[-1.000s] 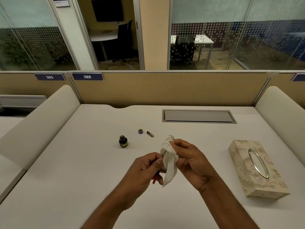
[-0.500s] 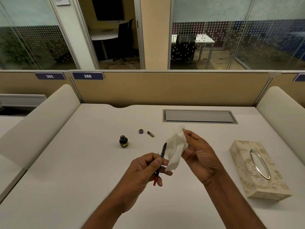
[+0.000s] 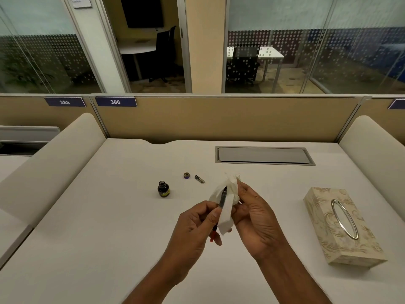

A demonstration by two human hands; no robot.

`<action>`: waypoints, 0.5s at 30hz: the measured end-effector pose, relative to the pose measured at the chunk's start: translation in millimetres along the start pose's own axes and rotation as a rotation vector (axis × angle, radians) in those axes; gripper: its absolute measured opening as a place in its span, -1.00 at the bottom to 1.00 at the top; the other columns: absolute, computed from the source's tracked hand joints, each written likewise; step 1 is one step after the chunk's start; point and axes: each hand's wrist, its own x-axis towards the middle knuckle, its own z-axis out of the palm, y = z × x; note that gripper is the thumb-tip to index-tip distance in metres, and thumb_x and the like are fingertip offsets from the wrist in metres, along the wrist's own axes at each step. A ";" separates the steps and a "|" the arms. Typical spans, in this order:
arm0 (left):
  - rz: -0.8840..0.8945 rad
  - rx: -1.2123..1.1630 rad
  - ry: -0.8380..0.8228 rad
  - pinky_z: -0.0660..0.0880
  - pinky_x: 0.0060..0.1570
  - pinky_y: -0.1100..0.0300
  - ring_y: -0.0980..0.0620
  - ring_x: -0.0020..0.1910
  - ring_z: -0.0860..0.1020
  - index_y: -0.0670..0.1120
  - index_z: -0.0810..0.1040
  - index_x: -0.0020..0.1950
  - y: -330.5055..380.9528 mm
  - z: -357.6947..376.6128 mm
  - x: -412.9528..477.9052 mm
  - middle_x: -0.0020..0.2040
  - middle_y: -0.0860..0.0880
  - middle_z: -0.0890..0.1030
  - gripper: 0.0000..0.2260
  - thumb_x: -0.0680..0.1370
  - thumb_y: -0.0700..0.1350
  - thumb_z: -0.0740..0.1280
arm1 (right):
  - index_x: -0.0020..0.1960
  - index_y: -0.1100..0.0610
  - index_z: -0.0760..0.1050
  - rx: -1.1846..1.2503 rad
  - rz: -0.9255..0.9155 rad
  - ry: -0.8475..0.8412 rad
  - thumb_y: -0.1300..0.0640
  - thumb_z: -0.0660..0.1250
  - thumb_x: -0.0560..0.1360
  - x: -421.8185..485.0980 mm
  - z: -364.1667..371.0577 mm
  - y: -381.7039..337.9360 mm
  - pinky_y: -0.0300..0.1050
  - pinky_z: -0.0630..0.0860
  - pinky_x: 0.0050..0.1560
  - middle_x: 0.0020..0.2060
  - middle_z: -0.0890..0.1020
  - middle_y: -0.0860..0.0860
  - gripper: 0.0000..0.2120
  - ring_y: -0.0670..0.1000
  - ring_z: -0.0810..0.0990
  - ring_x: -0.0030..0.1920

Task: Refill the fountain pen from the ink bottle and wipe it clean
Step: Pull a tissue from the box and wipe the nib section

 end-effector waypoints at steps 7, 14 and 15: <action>0.025 0.002 0.072 0.58 -0.23 0.25 0.03 -0.35 0.60 0.12 0.71 0.01 -0.9 5.8 0.7 -0.15 0.00 0.73 -0.80 0.57 0.09 0.29 | 0.18 0.16 0.67 -0.102 -0.016 -0.056 0.05 0.41 0.47 -7.3 0.3 1.4 0.12 0.66 0.09 0.12 0.72 0.17 -0.68 0.15 0.70 0.13; 0.063 0.040 0.139 0.57 -0.27 0.32 0.08 -0.38 0.62 0.06 0.70 0.01 2.2 6.4 0.1 -0.20 0.01 0.74 -0.83 0.55 0.04 0.33 | 0.18 0.15 0.66 -0.262 -0.064 -0.183 0.06 0.42 0.47 -14.5 -2.2 -4.7 0.10 0.60 0.23 0.19 0.69 0.15 -0.68 0.15 0.67 0.20; 0.077 0.049 0.138 0.56 -0.28 0.34 0.09 -0.37 0.63 0.06 0.70 0.01 2.5 6.9 -0.7 -0.21 0.02 0.75 -0.85 0.57 0.00 0.34 | 0.21 0.16 0.65 -0.280 -0.067 -0.187 0.06 0.43 0.46 -14.7 -3.3 -5.4 0.13 0.57 0.26 0.20 0.68 0.15 -0.65 0.17 0.66 0.22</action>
